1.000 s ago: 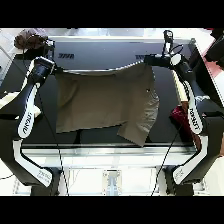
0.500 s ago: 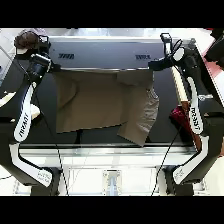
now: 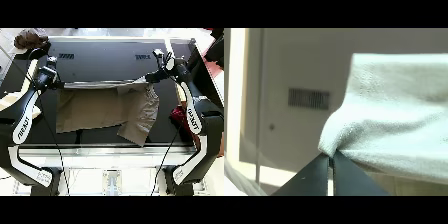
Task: Fold the shirts.
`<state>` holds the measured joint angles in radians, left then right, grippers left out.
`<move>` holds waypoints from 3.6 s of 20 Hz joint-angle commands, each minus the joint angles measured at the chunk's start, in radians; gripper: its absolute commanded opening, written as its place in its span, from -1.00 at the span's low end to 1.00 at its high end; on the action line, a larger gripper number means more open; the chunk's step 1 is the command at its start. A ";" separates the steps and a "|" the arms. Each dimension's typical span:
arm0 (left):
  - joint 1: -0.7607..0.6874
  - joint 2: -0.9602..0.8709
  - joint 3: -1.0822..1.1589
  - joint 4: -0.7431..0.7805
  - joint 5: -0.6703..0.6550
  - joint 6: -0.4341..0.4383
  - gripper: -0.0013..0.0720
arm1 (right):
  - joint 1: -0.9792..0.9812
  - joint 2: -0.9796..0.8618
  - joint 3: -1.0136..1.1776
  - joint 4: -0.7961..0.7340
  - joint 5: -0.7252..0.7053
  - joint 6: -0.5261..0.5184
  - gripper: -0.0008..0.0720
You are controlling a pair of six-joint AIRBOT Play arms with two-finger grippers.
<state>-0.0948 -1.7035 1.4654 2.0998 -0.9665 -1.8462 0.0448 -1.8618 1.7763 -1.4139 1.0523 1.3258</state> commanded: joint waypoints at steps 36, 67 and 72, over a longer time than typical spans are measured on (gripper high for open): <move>0.306 1.039 -0.945 -0.647 -0.127 -0.308 0.41 | -0.321 0.899 -1.435 0.700 0.124 -0.022 0.36; 0.404 0.708 -1.032 -0.986 0.148 -0.209 -0.70 | -0.193 0.713 -1.357 0.904 -0.072 -0.199 -0.95; 0.459 0.789 -1.032 -0.961 0.026 -0.164 -0.25 | -0.193 0.713 -1.294 0.905 -0.043 -0.211 -0.95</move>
<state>0.3294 -0.9607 0.4335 1.1244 -0.8753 -2.0403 -0.1486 -1.1488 0.4530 -0.5106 0.9928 1.1244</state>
